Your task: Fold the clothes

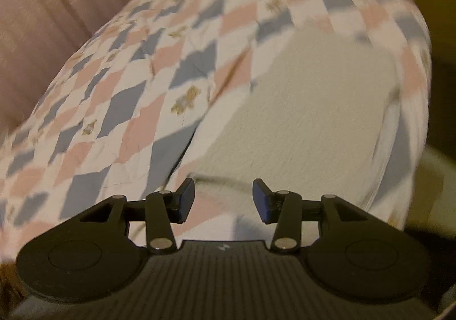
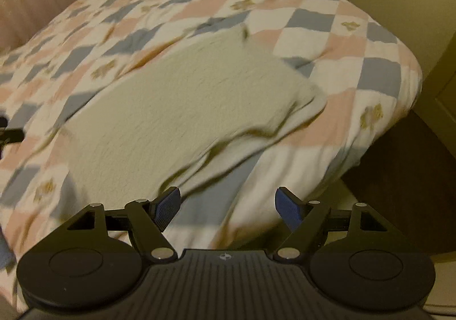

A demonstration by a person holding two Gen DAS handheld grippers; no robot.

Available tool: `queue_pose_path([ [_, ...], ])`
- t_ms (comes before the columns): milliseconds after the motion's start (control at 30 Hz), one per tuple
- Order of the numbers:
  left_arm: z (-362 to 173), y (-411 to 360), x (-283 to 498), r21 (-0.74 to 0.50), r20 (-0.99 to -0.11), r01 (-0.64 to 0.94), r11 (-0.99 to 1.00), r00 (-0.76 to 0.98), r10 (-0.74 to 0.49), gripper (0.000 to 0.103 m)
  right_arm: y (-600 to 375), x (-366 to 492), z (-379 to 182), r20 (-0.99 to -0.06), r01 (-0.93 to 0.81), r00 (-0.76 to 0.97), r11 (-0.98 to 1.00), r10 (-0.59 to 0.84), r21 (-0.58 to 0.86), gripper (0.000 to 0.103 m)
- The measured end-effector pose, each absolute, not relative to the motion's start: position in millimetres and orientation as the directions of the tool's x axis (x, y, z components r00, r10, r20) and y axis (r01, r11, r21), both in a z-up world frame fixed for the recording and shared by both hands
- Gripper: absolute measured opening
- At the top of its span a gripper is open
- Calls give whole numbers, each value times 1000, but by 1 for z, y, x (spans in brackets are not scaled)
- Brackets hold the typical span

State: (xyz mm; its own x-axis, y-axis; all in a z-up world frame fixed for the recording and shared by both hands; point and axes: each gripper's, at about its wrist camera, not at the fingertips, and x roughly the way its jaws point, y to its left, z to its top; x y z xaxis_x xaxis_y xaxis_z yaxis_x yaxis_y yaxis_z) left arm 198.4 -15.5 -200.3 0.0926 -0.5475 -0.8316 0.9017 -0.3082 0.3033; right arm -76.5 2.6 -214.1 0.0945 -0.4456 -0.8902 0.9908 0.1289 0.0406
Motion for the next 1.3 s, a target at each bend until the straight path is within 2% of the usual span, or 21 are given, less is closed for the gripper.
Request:
queue_pose_path([
  [167,-242,6,216,467,-803,709,-528,90,-589,41,48,-40,-216,-879,983,45,179,-475,-47,76],
  [433,-284,7,213,526,-798,502,-687,11,-603,44,55,2,-247,-889,947,53,306,-456,-100,76],
  [500,-303,10,216,565,-788,401,-721,4,-616,52,56,19,-259,-887,922,59,367,-457,-127,76],
  [600,-336,18,228,653,-747,176,-737,-13,-665,52,59,51,-278,-883,875,67,453,-465,-172,76],
  [700,-367,22,245,697,-717,-27,-716,-50,-696,53,66,87,-296,-871,809,76,541,-485,-230,75],
  [900,-415,16,275,760,-641,-262,-595,-147,-753,57,87,153,-343,-818,613,8,649,-575,-451,74],
  [967,-434,16,286,777,-606,-352,-522,-191,-773,58,92,168,-361,-792,557,-37,645,-610,-523,64],
  [1000,-443,17,291,791,-578,-388,-472,-221,-786,59,95,175,-369,-770,525,-63,635,-635,-567,62],
  [1033,-450,16,296,808,-546,-412,-421,-256,-798,59,99,181,-377,-728,483,-92,609,-679,-629,64],
  [1067,-456,15,300,823,-517,-423,-378,-284,-808,59,103,185,-383,-685,445,-110,581,-720,-682,71],
  [1133,-467,14,309,849,-461,-436,-298,-336,-822,62,107,190,-394,-662,414,-125,567,-739,-712,84],
  [1200,-475,9,315,866,-428,-422,-267,-350,-834,67,109,194,-402,-656,404,-137,563,-742,-721,84],
  [1300,-484,-3,318,879,-407,-407,-249,-365,-837,69,106,200,-412,-626,404,-164,528,-762,-748,84],
])
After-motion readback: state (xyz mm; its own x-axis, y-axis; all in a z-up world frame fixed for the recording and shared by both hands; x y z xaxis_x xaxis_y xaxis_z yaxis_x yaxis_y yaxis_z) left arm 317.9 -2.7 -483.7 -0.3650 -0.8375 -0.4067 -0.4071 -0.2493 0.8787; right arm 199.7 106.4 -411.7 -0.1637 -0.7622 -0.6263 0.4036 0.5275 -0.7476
